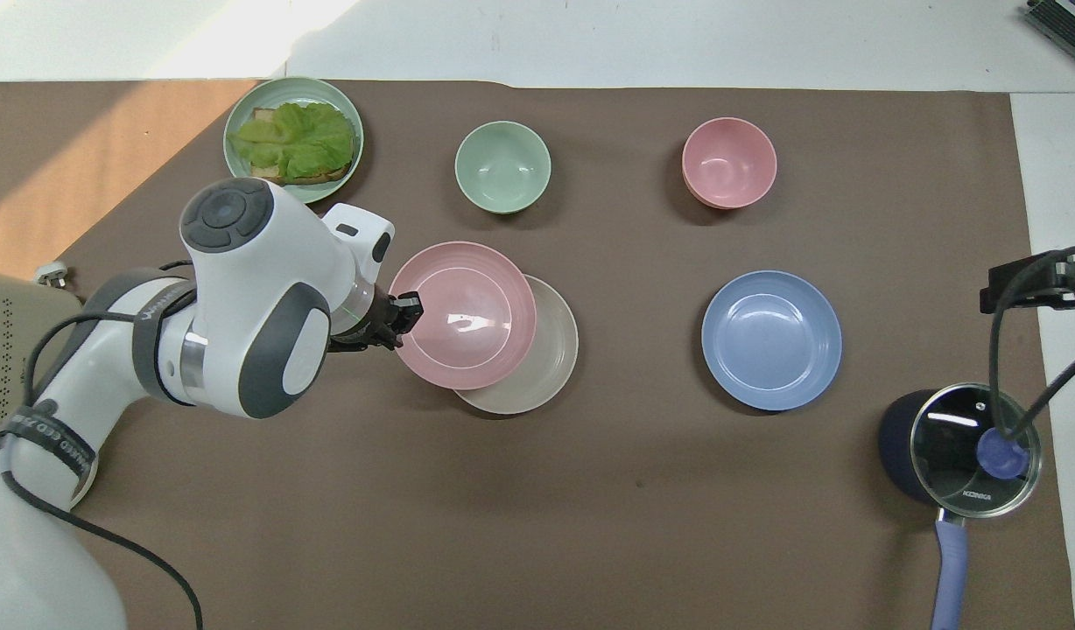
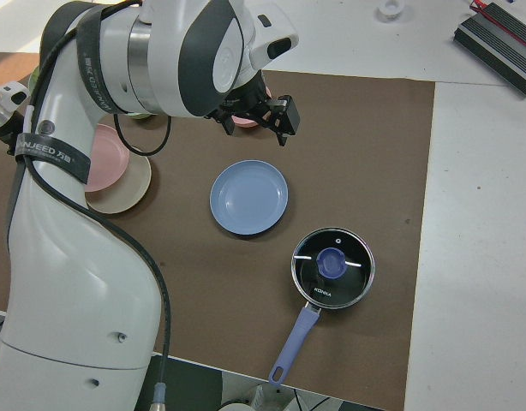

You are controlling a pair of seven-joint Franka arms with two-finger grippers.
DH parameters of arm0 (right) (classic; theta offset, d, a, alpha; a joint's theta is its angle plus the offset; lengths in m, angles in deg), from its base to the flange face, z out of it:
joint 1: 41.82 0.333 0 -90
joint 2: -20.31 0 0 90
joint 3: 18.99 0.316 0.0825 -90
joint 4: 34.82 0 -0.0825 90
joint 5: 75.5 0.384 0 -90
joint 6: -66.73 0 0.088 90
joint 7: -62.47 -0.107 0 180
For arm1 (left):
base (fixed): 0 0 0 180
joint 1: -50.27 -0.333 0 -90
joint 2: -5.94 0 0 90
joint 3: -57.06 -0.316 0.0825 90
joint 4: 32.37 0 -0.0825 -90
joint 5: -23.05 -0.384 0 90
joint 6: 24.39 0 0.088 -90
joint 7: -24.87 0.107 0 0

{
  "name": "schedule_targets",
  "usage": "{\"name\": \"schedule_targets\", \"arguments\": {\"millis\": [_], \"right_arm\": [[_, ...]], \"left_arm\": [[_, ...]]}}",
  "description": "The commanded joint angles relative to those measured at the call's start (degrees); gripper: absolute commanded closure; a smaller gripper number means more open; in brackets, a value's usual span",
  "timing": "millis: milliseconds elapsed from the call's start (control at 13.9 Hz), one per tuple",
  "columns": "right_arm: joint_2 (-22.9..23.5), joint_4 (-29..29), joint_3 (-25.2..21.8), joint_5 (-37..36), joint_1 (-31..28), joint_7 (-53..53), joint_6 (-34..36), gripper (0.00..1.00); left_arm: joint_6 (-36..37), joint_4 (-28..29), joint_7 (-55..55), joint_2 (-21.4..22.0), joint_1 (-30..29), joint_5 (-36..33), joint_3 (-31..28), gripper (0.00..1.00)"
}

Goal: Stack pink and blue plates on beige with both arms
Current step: 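Carry the pink plate with the left gripper onto the beige plate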

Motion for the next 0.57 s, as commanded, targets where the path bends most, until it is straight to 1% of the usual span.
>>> {"name": "schedule_targets", "arguments": {"millis": [0, 72, 144, 216, 503], "right_arm": [[-1.33, 1.46, 0.27, 0.75, -0.51, -0.4, -0.26, 0.0], [-1.33, 1.64, 0.27, 0.75, -0.51, -0.66, -1.56, 0.0], [-1.51, 2.42, 0.27, 0.75, -0.51, -0.66, -2.88, 0.0], [-1.77, 2.78, 0.27, 0.75, -0.51, -0.66, -3.33, 0.0], [-2.65, 5.5, 0.27, 0.92, -0.42, -0.49, -5.62, 0.0]], "left_arm": [[-2.59, 2.16, 0.46, 1.08, 1.44, 1.04, -1.17, 0.81], [-2.59, 2.16, 0.73, 1.08, 1.36, 1.04, -1.17, 0.27], [-2.77, 2.07, 0.04, 0.99, 1.44, 1.04, -1.17, 0.08], [-2.68, 2.07, 0.29, 1.08, 1.44, 1.04, -1.17, 0.0], [-2.15, 1.46, 0.82, 0.82, 0.48, 0.87, -1.34, 0.0]]}}
